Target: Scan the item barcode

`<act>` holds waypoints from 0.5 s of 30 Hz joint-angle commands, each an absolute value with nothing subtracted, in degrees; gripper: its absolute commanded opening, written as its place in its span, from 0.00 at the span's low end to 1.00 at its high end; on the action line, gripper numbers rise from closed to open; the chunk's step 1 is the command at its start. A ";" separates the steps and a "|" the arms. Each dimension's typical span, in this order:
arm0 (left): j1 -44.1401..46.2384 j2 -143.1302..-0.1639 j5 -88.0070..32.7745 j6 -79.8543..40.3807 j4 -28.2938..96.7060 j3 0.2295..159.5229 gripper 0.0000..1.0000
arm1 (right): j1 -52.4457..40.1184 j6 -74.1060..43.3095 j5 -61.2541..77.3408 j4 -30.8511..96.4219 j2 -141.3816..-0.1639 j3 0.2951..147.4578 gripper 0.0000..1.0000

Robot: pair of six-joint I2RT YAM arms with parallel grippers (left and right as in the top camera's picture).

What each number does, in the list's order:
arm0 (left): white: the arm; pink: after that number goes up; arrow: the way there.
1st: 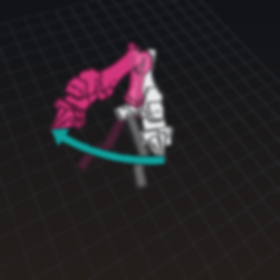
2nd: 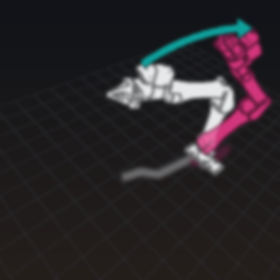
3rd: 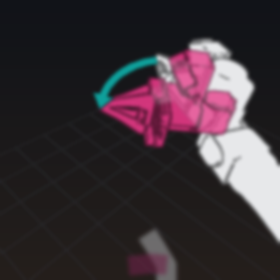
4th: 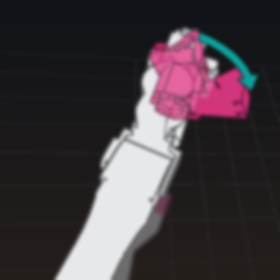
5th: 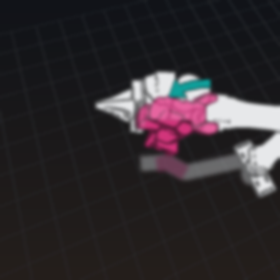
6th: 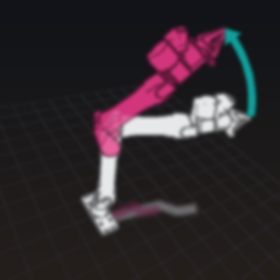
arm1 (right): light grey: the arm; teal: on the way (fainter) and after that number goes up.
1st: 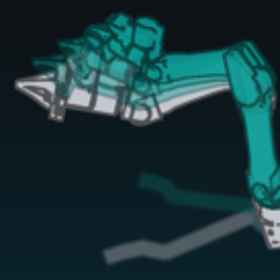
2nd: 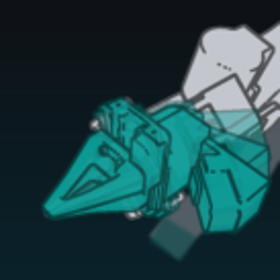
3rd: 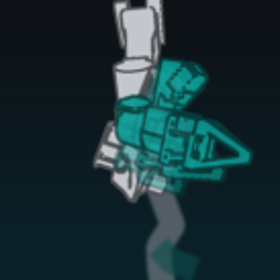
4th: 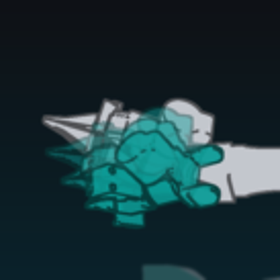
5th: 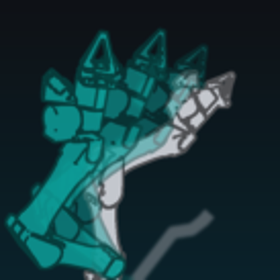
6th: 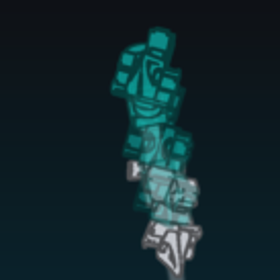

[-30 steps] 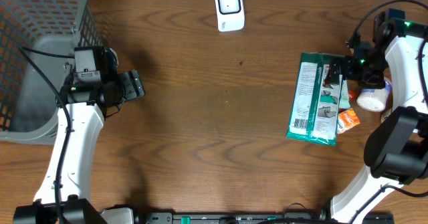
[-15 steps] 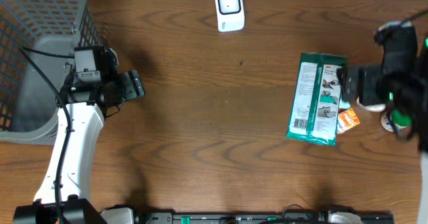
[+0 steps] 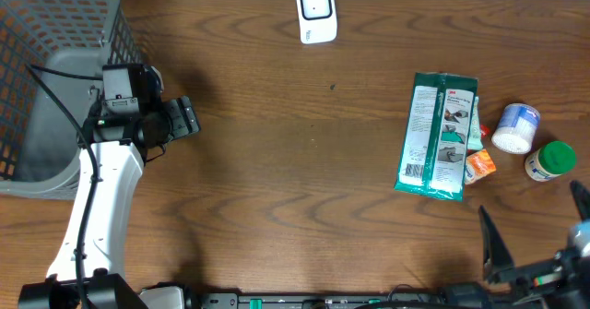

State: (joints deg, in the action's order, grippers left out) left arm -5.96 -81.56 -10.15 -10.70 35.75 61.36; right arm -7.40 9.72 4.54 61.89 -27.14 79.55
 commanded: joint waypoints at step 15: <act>-6.09 -81.60 -9.80 -11.00 35.79 61.08 0.84 | -0.47 2.13 3.18 -13.91 -0.34 15.14 0.99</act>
